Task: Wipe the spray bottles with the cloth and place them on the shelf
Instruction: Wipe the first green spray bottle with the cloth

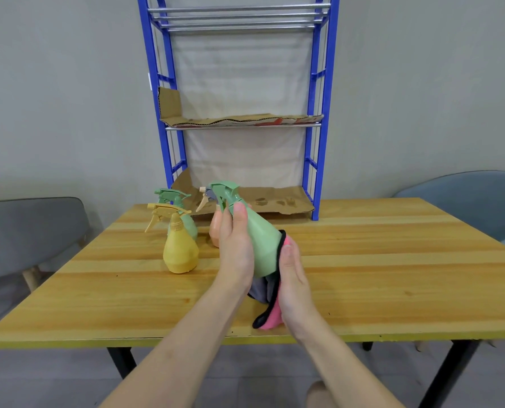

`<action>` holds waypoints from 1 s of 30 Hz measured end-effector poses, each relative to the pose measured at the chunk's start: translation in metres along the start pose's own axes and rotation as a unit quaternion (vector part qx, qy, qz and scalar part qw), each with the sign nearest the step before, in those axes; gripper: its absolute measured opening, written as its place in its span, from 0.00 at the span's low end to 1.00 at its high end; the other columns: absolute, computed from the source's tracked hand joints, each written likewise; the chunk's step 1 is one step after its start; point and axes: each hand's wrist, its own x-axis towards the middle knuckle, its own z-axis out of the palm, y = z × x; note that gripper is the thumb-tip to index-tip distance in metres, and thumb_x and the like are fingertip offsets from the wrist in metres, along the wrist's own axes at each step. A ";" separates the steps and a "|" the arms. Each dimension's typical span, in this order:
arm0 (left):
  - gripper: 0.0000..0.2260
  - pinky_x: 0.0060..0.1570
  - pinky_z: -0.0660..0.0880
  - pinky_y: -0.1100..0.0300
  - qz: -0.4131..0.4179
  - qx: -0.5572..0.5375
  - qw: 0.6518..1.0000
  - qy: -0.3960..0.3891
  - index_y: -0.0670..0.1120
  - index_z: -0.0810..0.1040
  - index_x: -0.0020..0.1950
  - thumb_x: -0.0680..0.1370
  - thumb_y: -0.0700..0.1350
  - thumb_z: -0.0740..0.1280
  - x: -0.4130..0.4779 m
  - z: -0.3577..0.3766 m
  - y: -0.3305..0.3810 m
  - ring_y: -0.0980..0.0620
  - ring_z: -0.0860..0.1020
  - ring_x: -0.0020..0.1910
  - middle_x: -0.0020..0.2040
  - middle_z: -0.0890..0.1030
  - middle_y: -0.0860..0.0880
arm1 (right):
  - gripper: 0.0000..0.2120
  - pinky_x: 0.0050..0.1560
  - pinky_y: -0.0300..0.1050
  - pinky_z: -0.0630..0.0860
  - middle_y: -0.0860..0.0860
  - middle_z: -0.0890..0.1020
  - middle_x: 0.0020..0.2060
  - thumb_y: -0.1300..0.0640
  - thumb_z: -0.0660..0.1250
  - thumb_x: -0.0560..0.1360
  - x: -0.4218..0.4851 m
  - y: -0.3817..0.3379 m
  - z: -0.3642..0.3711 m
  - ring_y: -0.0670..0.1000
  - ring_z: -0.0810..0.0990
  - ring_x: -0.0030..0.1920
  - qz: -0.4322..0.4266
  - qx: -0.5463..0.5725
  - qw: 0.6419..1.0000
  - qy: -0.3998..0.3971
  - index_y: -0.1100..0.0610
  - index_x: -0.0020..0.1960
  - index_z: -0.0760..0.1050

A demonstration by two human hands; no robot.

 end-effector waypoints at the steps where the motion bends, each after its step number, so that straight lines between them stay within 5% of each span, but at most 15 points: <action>1: 0.28 0.75 0.67 0.37 0.002 0.008 1.000 0.011 0.65 0.81 0.57 0.69 0.81 0.59 0.001 0.001 0.001 0.43 0.69 0.76 0.71 0.75 0.46 | 0.15 0.55 0.40 0.80 0.64 0.80 0.48 0.50 0.50 0.88 -0.001 0.001 0.001 0.58 0.81 0.51 0.000 -0.024 1.000 -0.006 0.46 0.74 0.64; 3: 0.23 0.74 0.69 0.40 0.014 0.034 0.999 0.032 0.66 0.79 0.58 0.74 0.77 0.56 -0.002 0.002 0.007 0.46 0.73 0.72 0.68 0.77 0.48 | 0.22 0.72 0.39 0.71 0.50 0.76 0.70 0.46 0.54 0.87 -0.002 0.009 0.001 0.41 0.74 0.70 -0.035 -0.120 0.992 -0.012 0.40 0.78 0.53; 5: 0.31 0.78 0.64 0.44 0.025 0.055 0.998 0.034 0.59 0.72 0.74 0.76 0.72 0.54 -0.005 0.003 0.013 0.50 0.66 0.78 0.76 0.71 0.50 | 0.29 0.76 0.44 0.67 0.44 0.67 0.78 0.48 0.57 0.85 -0.002 0.013 0.000 0.41 0.66 0.76 -0.034 -0.161 0.986 -0.016 0.40 0.82 0.47; 8: 0.40 0.82 0.56 0.47 0.066 0.074 0.995 0.026 0.48 0.57 0.84 0.78 0.70 0.52 -0.008 0.008 0.013 0.53 0.56 0.83 0.83 0.61 0.50 | 0.32 0.63 0.43 0.76 0.57 0.78 0.64 0.60 0.60 0.86 -0.006 0.004 -0.001 0.42 0.72 0.65 -0.002 -0.119 0.993 0.008 0.45 0.84 0.50; 10: 0.41 0.81 0.57 0.47 0.087 0.078 0.992 0.039 0.46 0.58 0.83 0.78 0.70 0.52 -0.007 0.008 0.007 0.52 0.58 0.82 0.82 0.63 0.49 | 0.31 0.55 0.35 0.77 0.63 0.79 0.60 0.65 0.61 0.85 -0.008 -0.003 -0.003 0.38 0.67 0.57 0.008 -0.094 0.995 0.028 0.51 0.84 0.55; 11: 0.38 0.80 0.59 0.46 0.089 0.083 0.992 0.038 0.45 0.61 0.81 0.79 0.69 0.52 -0.005 0.008 0.005 0.52 0.61 0.80 0.80 0.66 0.48 | 0.30 0.47 0.30 0.80 0.64 0.82 0.57 0.66 0.61 0.85 -0.006 -0.003 -0.005 0.37 0.76 0.55 0.010 -0.103 0.994 0.034 0.52 0.83 0.57; 13: 0.28 0.77 0.64 0.43 0.096 0.098 0.990 0.020 0.43 0.67 0.74 0.84 0.64 0.54 -0.003 0.010 0.003 0.48 0.68 0.75 0.74 0.72 0.45 | 0.27 0.42 0.27 0.75 0.55 0.87 0.51 0.65 0.63 0.84 -0.003 0.004 -0.013 0.40 0.83 0.41 0.000 -0.151 0.988 0.046 0.53 0.82 0.63; 14: 0.26 0.77 0.64 0.43 0.098 0.111 0.989 0.009 0.43 0.67 0.73 0.85 0.62 0.54 -0.001 0.011 0.002 0.46 0.68 0.75 0.73 0.72 0.44 | 0.25 0.46 0.28 0.75 0.49 0.87 0.50 0.63 0.63 0.84 -0.003 0.006 -0.019 0.39 0.83 0.45 -0.005 -0.177 0.983 0.049 0.53 0.80 0.67; 15: 0.27 0.79 0.61 0.45 0.101 0.121 0.988 -0.007 0.44 0.65 0.76 0.85 0.61 0.54 0.000 0.012 0.003 0.45 0.66 0.77 0.76 0.70 0.44 | 0.22 0.50 0.30 0.75 0.44 0.87 0.51 0.62 0.64 0.84 -0.002 0.007 -0.025 0.37 0.83 0.49 -0.006 -0.197 0.979 0.052 0.52 0.77 0.71; 17: 0.27 0.77 0.50 0.68 0.094 0.146 0.985 -0.026 0.45 0.58 0.83 0.87 0.57 0.54 0.008 0.016 0.002 0.49 0.59 0.81 0.81 0.63 0.46 | 0.17 0.56 0.37 0.77 0.41 0.87 0.53 0.62 0.63 0.84 0.000 0.006 -0.037 0.40 0.83 0.55 -0.015 -0.224 0.973 0.049 0.51 0.71 0.78; 18: 0.26 0.66 0.46 0.80 0.086 0.155 0.984 -0.033 0.44 0.56 0.83 0.88 0.53 0.54 0.011 0.018 0.001 0.51 0.58 0.80 0.82 0.62 0.46 | 0.17 0.59 0.38 0.77 0.41 0.86 0.55 0.61 0.63 0.84 0.001 0.003 -0.043 0.39 0.82 0.58 -0.020 -0.230 0.972 0.051 0.51 0.70 0.79; 20: 0.24 0.51 0.44 0.88 0.088 0.196 0.976 -0.045 0.41 0.60 0.81 0.88 0.51 0.55 0.018 0.025 0.000 0.54 0.62 0.74 0.77 0.67 0.44 | 0.17 0.62 0.34 0.75 0.37 0.83 0.60 0.59 0.64 0.84 0.006 -0.003 -0.056 0.35 0.79 0.61 -0.029 -0.250 0.965 0.072 0.48 0.71 0.77; 23: 0.16 0.71 0.55 0.70 0.085 0.213 0.971 -0.071 0.45 0.70 0.70 0.86 0.53 0.58 0.026 0.036 -0.004 0.51 0.65 0.69 0.67 0.70 0.46 | 0.11 0.53 0.37 0.75 0.36 0.82 0.51 0.56 0.65 0.84 0.016 -0.015 -0.078 0.38 0.79 0.54 -0.054 -0.287 0.949 0.117 0.41 0.62 0.73; 25: 0.15 0.72 0.64 0.52 0.098 0.227 0.964 -0.103 0.45 0.72 0.66 0.86 0.53 0.61 0.031 0.046 -0.013 0.45 0.68 0.70 0.65 0.71 0.46 | 0.08 0.47 0.33 0.73 0.38 0.82 0.45 0.57 0.65 0.84 0.024 -0.025 -0.092 0.40 0.79 0.49 -0.082 -0.296 0.943 0.129 0.43 0.55 0.74; 30: 0.22 0.64 0.71 0.54 0.119 0.271 0.944 -0.149 0.41 0.75 0.71 0.83 0.53 0.68 0.041 0.078 -0.032 0.47 0.75 0.63 0.61 0.75 0.47 | 0.05 0.50 0.38 0.75 0.41 0.83 0.44 0.59 0.67 0.83 0.048 -0.042 -0.128 0.44 0.81 0.48 -0.124 -0.295 0.933 0.166 0.49 0.53 0.78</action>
